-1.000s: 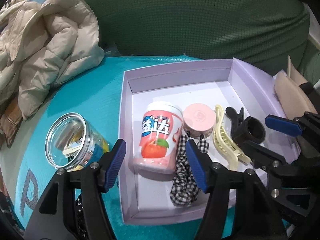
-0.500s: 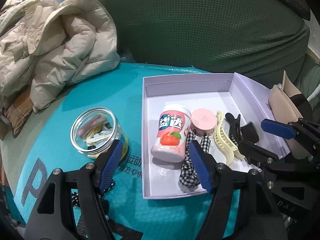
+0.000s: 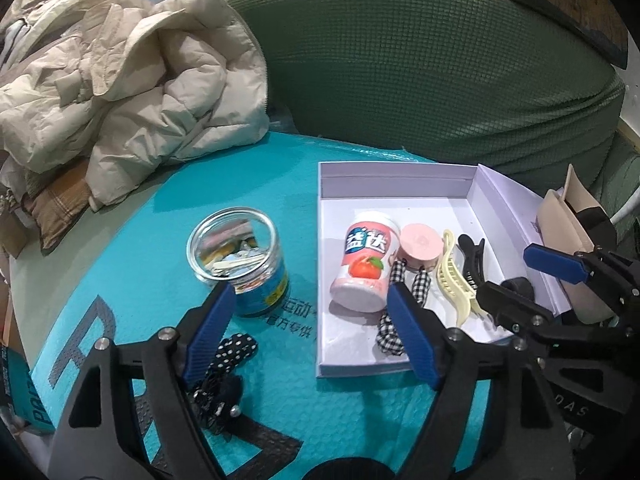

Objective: Organize objects
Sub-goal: 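Withdraw both tools from the box toward the black polka-dot scrunchie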

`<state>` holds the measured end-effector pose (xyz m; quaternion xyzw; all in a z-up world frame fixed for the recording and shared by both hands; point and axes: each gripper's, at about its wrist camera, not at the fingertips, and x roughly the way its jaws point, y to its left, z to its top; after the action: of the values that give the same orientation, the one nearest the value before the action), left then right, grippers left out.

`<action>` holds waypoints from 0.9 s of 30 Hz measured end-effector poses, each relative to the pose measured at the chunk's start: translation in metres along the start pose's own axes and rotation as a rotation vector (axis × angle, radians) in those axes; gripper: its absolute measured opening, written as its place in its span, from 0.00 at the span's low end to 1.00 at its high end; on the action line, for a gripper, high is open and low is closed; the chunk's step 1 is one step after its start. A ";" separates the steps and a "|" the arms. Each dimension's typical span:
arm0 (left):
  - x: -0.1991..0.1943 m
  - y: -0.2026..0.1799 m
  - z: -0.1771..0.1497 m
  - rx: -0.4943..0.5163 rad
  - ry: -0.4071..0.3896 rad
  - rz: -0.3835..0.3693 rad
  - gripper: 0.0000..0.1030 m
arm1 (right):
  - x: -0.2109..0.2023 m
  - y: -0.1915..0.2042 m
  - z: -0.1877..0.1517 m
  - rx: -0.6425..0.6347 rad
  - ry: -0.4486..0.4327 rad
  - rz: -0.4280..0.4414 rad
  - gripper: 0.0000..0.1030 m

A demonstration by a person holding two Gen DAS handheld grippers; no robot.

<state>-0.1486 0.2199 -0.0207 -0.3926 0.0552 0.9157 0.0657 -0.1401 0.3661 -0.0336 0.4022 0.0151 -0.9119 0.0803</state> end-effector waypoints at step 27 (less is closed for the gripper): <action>-0.048 0.085 -0.064 -0.144 -0.015 0.153 0.78 | -0.003 0.104 -0.013 -0.213 -0.007 0.130 0.60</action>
<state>-0.0844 0.1229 -0.0258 -0.3841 0.0185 0.9226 -0.0323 -0.1118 0.2646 -0.0363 0.3884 0.0857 -0.8994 0.1814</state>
